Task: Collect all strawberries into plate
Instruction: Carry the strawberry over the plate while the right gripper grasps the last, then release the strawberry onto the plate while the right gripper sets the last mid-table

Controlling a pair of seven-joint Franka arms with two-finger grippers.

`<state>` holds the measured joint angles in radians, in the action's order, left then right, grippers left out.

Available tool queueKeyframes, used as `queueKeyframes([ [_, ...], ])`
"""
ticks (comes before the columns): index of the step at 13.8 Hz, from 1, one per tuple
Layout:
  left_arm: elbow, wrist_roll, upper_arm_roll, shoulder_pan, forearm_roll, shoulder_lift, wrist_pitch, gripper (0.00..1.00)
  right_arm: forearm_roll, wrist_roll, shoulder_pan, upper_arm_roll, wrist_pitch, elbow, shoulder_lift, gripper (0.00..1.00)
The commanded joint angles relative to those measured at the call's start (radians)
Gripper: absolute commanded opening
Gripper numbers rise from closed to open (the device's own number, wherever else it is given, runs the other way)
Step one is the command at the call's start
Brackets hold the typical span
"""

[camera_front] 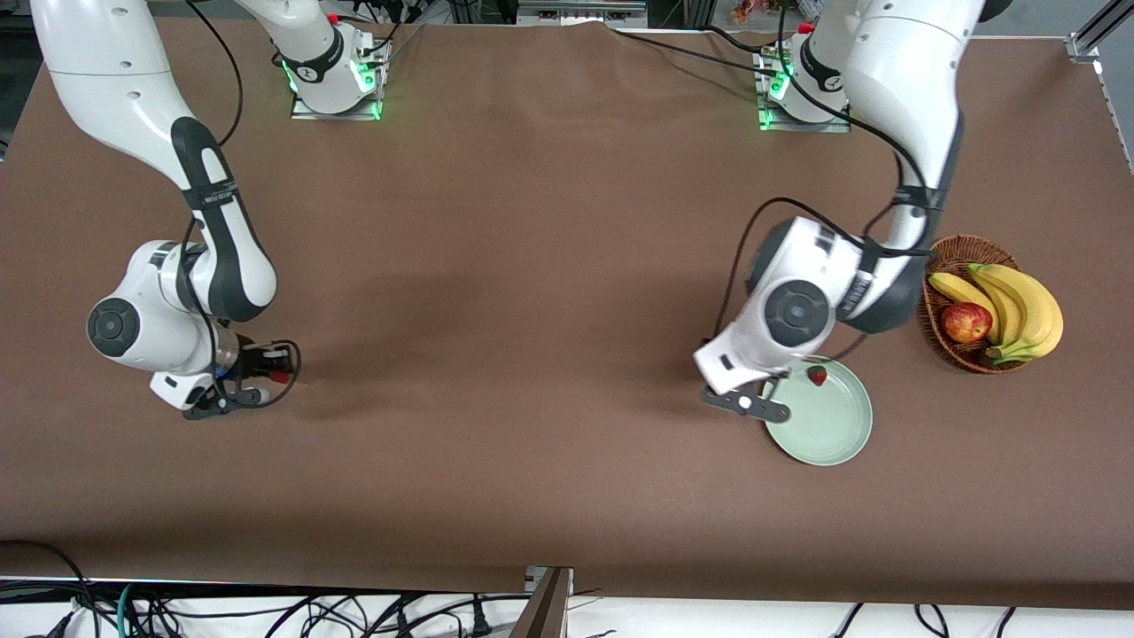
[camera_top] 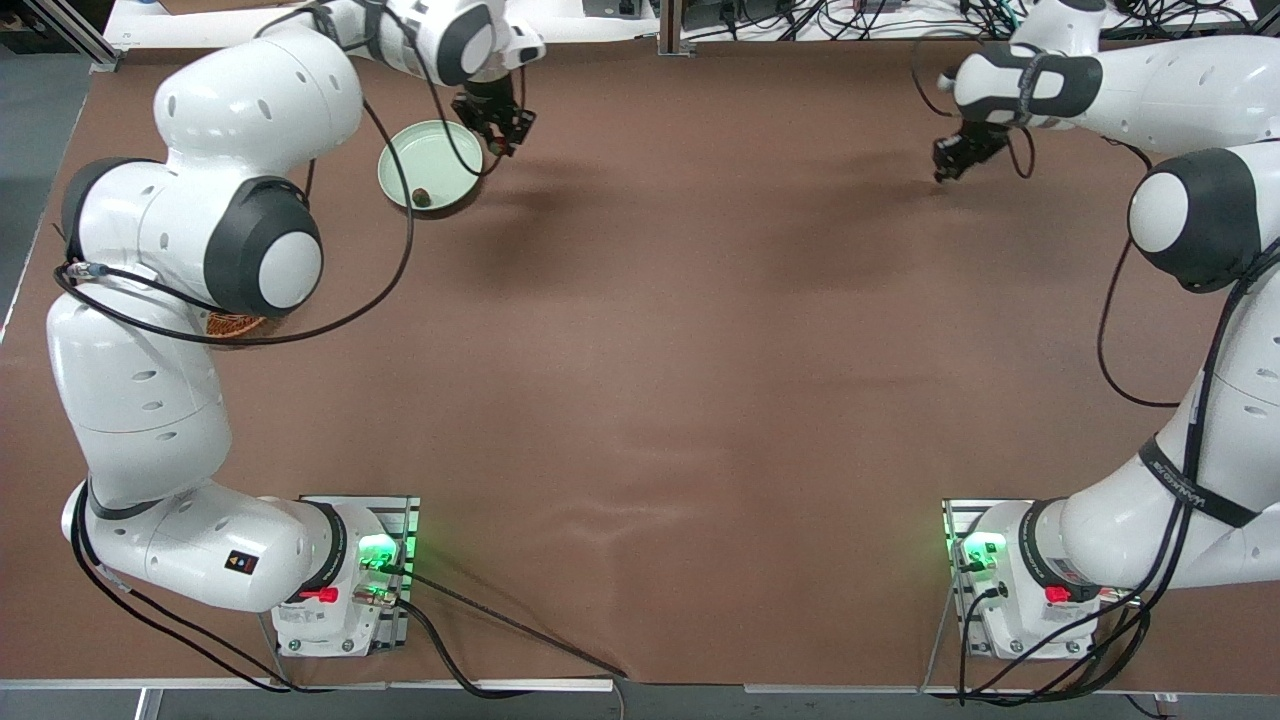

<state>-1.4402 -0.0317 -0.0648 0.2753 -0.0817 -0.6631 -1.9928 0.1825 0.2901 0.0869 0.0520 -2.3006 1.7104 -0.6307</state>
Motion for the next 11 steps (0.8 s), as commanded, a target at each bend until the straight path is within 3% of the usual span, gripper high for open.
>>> queueKeyframes([
  [1, -0.020, 0.284, -0.015, -0.091, -0.023, -0.001, -0.007, 0.23, 0.020, -0.219, 0.032, -0.092, 0.020, -0.047, 0.013, 0.15],
  [5, -0.025, 0.574, -0.015, -0.165, -0.018, -0.045, -0.102, 0.24, 0.020, -0.642, 0.233, -0.095, 0.013, -0.181, -0.058, 0.15],
  [6, -0.025, 0.616, -0.015, -0.177, -0.012, -0.061, -0.113, 0.37, 0.020, -0.754, 0.285, -0.095, 0.012, -0.230, -0.087, 0.15],
  [9, -0.029, 0.625, -0.024, -0.191, -0.004, -0.095, -0.124, 0.51, 0.015, -1.029, 0.425, -0.095, -0.090, -0.307, -0.165, 0.15],
  [10, -0.032, 0.628, -0.024, -0.194, -0.003, -0.095, -0.123, 1.00, 0.015, -1.090, 0.465, -0.095, -0.156, -0.307, -0.185, 0.15],
  [11, -0.034, 0.633, -0.024, -0.194, -0.003, -0.095, -0.123, 1.00, 0.015, -1.142, 0.500, -0.095, -0.213, -0.307, -0.205, 0.15],
])
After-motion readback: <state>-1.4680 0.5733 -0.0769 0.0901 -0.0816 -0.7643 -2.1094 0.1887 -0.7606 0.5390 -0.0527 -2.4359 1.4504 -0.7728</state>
